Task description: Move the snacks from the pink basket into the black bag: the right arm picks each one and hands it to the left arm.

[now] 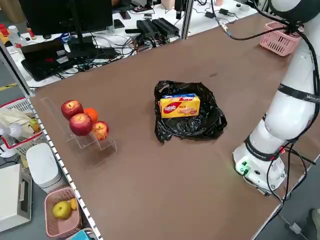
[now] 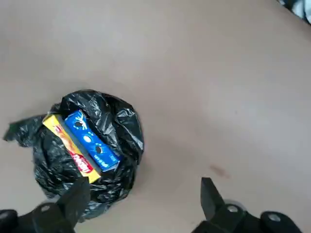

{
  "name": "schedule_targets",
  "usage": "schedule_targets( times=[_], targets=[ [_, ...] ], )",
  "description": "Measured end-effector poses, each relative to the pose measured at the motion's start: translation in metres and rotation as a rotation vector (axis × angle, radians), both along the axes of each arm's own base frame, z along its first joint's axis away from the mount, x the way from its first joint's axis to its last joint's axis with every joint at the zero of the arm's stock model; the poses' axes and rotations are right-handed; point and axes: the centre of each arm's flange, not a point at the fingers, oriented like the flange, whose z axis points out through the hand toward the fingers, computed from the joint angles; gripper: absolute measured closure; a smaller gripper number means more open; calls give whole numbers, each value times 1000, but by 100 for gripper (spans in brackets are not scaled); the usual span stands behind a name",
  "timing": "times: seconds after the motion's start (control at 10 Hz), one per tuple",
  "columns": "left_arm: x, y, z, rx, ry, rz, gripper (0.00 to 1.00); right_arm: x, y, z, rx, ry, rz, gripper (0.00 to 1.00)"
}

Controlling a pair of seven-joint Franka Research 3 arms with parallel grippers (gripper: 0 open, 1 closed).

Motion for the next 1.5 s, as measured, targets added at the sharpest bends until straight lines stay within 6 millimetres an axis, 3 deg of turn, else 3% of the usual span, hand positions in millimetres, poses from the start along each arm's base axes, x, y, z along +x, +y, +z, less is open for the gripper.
schedule_targets(
  times=[0.2, 0.5, 0.9, 1.2, 1.5],
  targets=[
    [-17, -17, 23, 6, -25, -231, 0, 1, 15, -2, 8, -4, -5, 4],
    [-32, -7, 52, 33, -69, -292, 0, 1, 17, -8, 3, -17, -8, 5],
    [-30, 12, 53, 67, -72, -287, 0, 0, 16, -13, 0, -11, -9, 12],
    [-29, -11, 47, 98, -62, -345, 0, 2, 15, -15, -2, -11, -11, 19],
    [-25, -25, 34, 80, -40, -379, 0, 3, 15, -14, -2, -13, -11, 36]
  ],
)
